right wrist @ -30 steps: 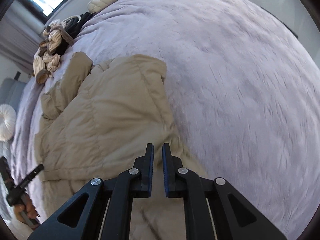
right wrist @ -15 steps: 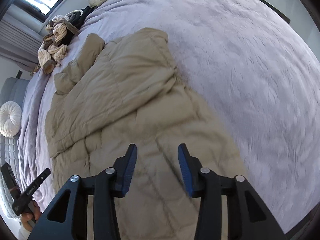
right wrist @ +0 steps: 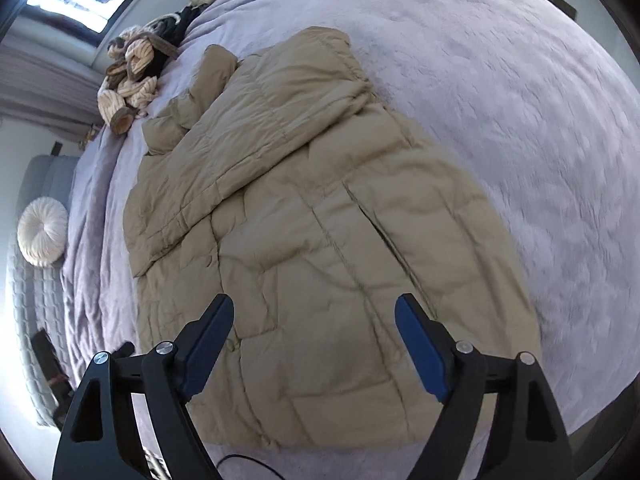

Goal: Fold large clothes

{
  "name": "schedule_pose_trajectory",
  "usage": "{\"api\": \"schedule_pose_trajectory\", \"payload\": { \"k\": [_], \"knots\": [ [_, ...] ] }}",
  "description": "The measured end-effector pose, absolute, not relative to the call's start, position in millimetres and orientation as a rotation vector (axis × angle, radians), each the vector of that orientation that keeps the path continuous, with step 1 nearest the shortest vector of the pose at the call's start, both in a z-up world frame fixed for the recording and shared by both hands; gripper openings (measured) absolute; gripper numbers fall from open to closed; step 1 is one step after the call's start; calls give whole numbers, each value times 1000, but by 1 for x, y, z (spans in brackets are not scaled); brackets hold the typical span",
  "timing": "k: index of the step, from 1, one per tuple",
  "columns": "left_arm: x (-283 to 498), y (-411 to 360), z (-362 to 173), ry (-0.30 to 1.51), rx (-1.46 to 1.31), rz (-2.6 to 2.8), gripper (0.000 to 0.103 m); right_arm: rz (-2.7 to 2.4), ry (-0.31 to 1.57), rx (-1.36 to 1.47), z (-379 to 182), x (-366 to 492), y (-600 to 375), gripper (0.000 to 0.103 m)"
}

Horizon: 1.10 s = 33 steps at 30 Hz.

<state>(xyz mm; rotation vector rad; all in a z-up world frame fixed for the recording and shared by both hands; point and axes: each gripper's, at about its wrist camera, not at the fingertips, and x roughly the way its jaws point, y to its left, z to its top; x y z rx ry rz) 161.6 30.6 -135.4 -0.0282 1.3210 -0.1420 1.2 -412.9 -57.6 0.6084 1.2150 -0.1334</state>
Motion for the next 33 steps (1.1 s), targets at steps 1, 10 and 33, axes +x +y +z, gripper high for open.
{"api": "schedule_pose_trajectory", "payload": {
  "k": [1,10,33],
  "knots": [
    [159,32,-135,1325,-29,-141,102,-138,1214,623,-58,-3,-414,98],
    [134,47,-148,1396,-48,-97,102,-133,1249,741,-71,-25,-413,103],
    [44,175,-195,1545,-508,-27,102,-134,1316,1044,-110,-84,-443,103]
  ]
}}
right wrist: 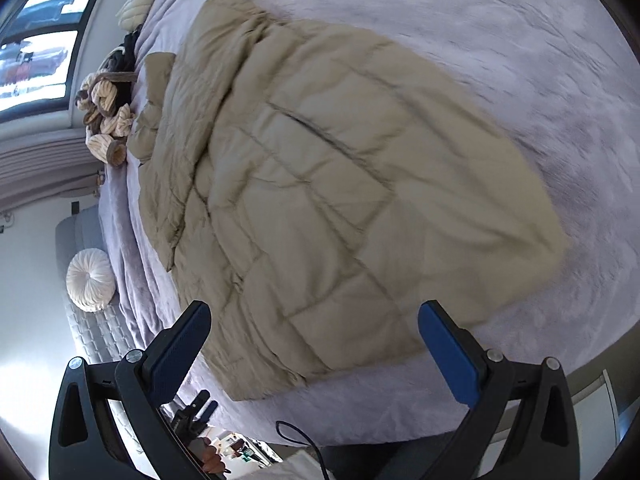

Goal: Fold large clothes

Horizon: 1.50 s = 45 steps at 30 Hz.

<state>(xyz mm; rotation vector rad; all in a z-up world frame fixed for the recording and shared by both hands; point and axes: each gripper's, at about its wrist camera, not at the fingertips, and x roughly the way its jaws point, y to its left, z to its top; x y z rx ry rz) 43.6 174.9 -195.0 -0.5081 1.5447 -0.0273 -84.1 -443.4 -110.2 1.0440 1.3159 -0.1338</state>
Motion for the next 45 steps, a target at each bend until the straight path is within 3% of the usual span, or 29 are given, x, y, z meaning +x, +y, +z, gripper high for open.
{"api": "schedule_pose_trajectory", "payload": {
  "k": [8,15,22,23,24,25,27,28,29,30,31,32,35,45],
  "knots": [
    [27,168,-250,1604,-863,-89,102,-199,1302,1229,-153,-132,-468,103],
    [54,143,-261,1571,-906,-122,102,-162,1208,1407,-191,-128,-467,103],
    [70,133,-265,1573,-886,-108,102,-102,1164,1442,-194,-108,-459,103],
    [70,133,-263,1563,-887,-107,100,-87,1148,1451,-192,-106,-459,103],
    [72,133,-259,1552,-886,-108,87,-71,1133,1457,-189,-103,-458,103],
    [75,131,-258,1550,-881,-107,75,-60,1123,1460,-187,-99,-456,100],
    [78,134,-257,1553,-890,-106,27,-55,1120,1455,-183,-98,-456,88],
    [77,139,-256,1545,-915,-112,20,-67,1132,1447,-183,-98,-456,67],
    [77,145,-254,1532,-943,-119,19,-80,1146,1441,-183,-97,-456,48],
    [77,149,-250,1516,-953,-130,15,-90,1156,1439,-183,-96,-457,39],
    [77,151,-245,1507,-953,-143,15,-94,1160,1437,-182,-96,-457,19],
    [78,152,-239,1495,-950,-159,15,-89,1157,1430,-180,-95,-457,15],
    [84,153,-213,1442,-950,-232,15,-31,1132,1374,-164,-87,-455,10],
    [163,155,-108,1172,-891,-404,15,204,952,1220,-63,-10,-454,9]
  ]
}}
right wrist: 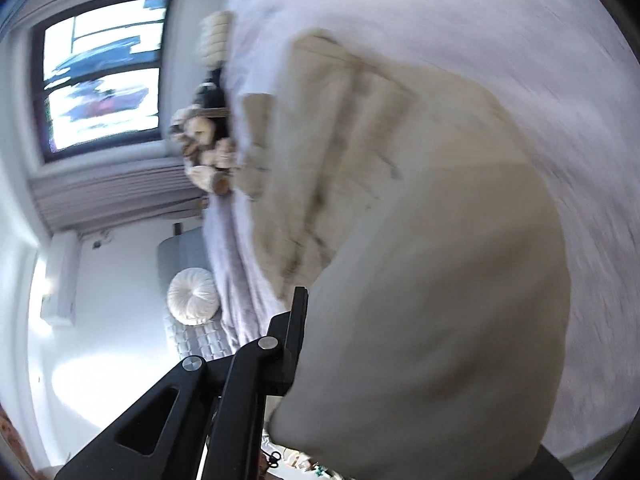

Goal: Fold large clothes

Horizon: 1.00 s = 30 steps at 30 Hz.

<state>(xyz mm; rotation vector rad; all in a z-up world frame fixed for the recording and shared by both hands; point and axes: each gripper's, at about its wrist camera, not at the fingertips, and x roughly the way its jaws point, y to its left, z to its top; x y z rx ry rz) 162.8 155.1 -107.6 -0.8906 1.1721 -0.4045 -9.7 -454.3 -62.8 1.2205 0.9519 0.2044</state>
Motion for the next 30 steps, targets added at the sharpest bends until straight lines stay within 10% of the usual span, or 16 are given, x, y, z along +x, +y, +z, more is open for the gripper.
{"api": "schedule_pose_trajectory", "payload": {
  "k": [9,23,25,27,30],
  "knots": [
    [284,147,-88,1127,-823,-379,15,255,944,1075,-15,117,-450,9],
    [408,120,-183,1288,-643,-276,19,129,1072,1061,-106,269,-462,13],
    [411,116,-182,1281,-608,-274,29,117,1081,1065,-114,276,-463,14],
    [406,115,-172,1249,-575,-275,82,109,1088,1080,-118,279,-464,17],
    [399,112,-147,1189,-457,-287,92,117,1086,1087,-113,280,-464,26]
  ]
}}
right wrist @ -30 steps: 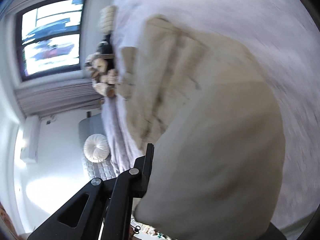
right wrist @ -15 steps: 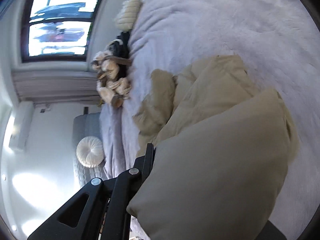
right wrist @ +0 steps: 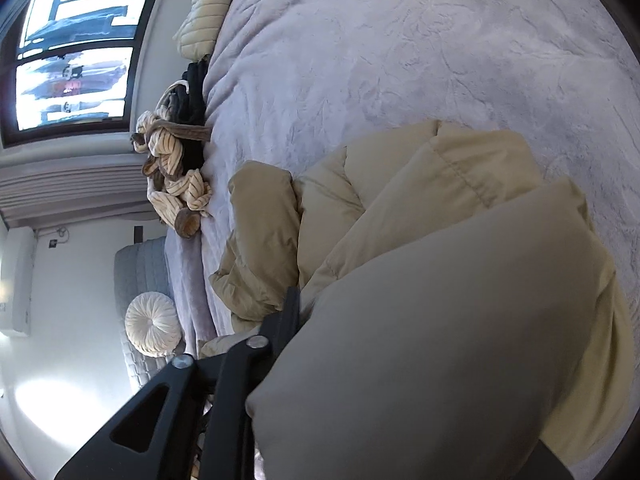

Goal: Fold large clothes

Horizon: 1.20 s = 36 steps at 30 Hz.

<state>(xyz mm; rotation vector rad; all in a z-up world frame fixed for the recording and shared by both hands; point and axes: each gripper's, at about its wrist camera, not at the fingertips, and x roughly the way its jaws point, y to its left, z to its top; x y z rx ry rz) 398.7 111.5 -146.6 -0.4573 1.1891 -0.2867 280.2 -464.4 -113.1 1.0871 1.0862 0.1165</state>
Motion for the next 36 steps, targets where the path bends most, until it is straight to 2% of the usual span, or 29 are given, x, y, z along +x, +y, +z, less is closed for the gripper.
{"api": "schedule_pose_trajectory", "payload": {
  "k": [4,10,12,13,14,17,19,24,36],
  "knots": [
    [393,110,-128,1164,-344,-259,92,135,1046,1073,-96,280,-467,63],
    [374,109,-130,1128,-327,-215,92,150,1024,987,-70,260,-465,65],
    [363,105,-134,1121,-328,-216,92,133,1048,928,-67,249,-462,56],
    [357,102,-138,1118,-327,-220,92,118,1068,870,-66,243,-459,37],
    [353,98,-140,1116,-323,-220,92,107,1081,824,-65,239,-455,25],
    [346,88,-145,1085,-283,-208,92,56,1094,579,-59,227,-438,16],
    [351,85,-146,1049,-254,-197,92,29,1072,406,-53,225,-425,16],
    [389,88,-160,1023,-237,-150,92,-82,998,192,-44,244,-433,16],
    [464,83,-228,1067,-326,-51,92,-175,1060,365,-117,312,-479,12]
  ]
}}
